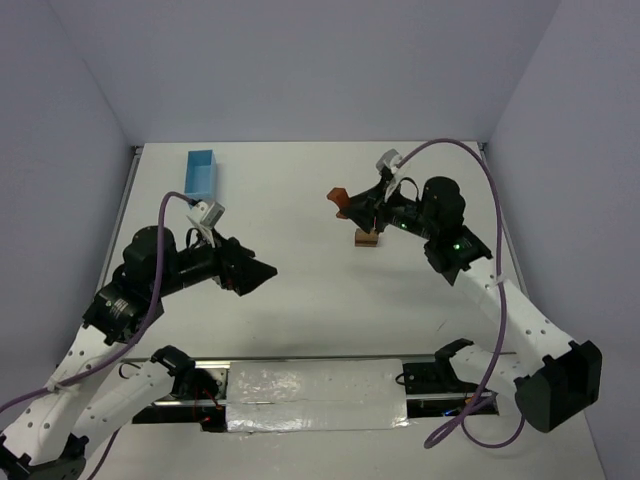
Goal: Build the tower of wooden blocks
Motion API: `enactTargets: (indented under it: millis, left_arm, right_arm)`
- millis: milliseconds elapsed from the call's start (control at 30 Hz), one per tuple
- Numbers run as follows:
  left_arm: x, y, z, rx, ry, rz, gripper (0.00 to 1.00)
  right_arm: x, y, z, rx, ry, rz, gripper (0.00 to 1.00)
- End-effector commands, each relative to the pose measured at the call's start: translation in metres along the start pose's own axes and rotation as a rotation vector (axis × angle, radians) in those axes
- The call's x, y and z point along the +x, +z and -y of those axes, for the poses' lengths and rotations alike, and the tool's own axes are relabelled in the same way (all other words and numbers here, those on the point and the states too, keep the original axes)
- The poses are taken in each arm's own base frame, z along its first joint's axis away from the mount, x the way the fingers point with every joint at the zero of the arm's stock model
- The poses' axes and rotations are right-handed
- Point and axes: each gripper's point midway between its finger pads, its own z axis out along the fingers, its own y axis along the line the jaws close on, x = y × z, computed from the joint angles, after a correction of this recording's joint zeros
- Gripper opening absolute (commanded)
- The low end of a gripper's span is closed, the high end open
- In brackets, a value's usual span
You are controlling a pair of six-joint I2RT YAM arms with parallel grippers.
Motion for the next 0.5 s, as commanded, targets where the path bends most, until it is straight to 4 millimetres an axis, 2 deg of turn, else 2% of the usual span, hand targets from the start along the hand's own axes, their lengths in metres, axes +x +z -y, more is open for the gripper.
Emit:
enactTargets:
  millis: [0,67,100,133,167,200,233,267,300,333,367,400,467]
  left_arm:
    - [0.019,-0.022,-0.065,-0.318,0.182,-0.064,0.99]
    - [0.025,-0.024,-0.088,-0.416,0.188,-0.053,1.0]
    - [0.027,-0.024,-0.091,-0.427,0.173,-0.043,0.99]
    - [0.032,-0.019,-0.085,-0.376,0.171,-0.048,0.99]
    - [0.036,-0.013,-0.085,-0.338,0.192,-0.038,0.99]
    - [0.04,-0.009,-0.086,-0.321,0.194,-0.041,1.0]
    - [0.043,-0.007,-0.088,-0.315,0.192,-0.038,0.99]
    - [0.044,-0.005,-0.093,-0.334,0.186,-0.041,1.0]
    - [0.045,-0.006,-0.093,-0.336,0.184,-0.056,1.0]
    - [0.046,-0.005,-0.093,-0.333,0.185,-0.064,0.99]
    - [0.047,-0.004,-0.093,-0.328,0.182,-0.07,0.99]
    - [0.049,-0.002,-0.091,-0.311,0.178,-0.071,0.99]
    - [0.05,-0.002,-0.091,-0.311,0.172,-0.07,0.99]
  right_arm:
    - [0.059,-0.01,0.028,-0.015,-0.191,-0.286,0.0]
    - [0.077,-0.011,0.041,-0.013,-0.244,-0.362,0.0]
    - [0.073,-0.009,0.044,-0.025,-0.265,-0.374,0.02]
    - [0.096,-0.011,0.048,-0.054,-0.223,-0.469,0.03]
    - [0.103,-0.011,0.053,-0.068,-0.248,-0.517,0.05]
    - [0.089,-0.007,0.063,-0.05,-0.262,-0.532,0.05]
    - [0.119,-0.013,0.069,-0.068,-0.189,-0.668,0.05]
    - [0.125,-0.015,0.08,-0.057,-0.207,-0.728,0.06]
    - [0.115,-0.012,0.092,-0.035,-0.223,-0.746,0.05]
    - [0.141,-0.019,0.097,-0.051,-0.17,-0.858,0.04]
    - [0.146,-0.022,0.107,-0.031,-0.177,-0.902,0.02]
    - [0.142,-0.02,0.113,-0.034,-0.197,-0.911,0.01]
    - [0.149,-0.025,0.121,-0.041,-0.18,-0.935,0.01]
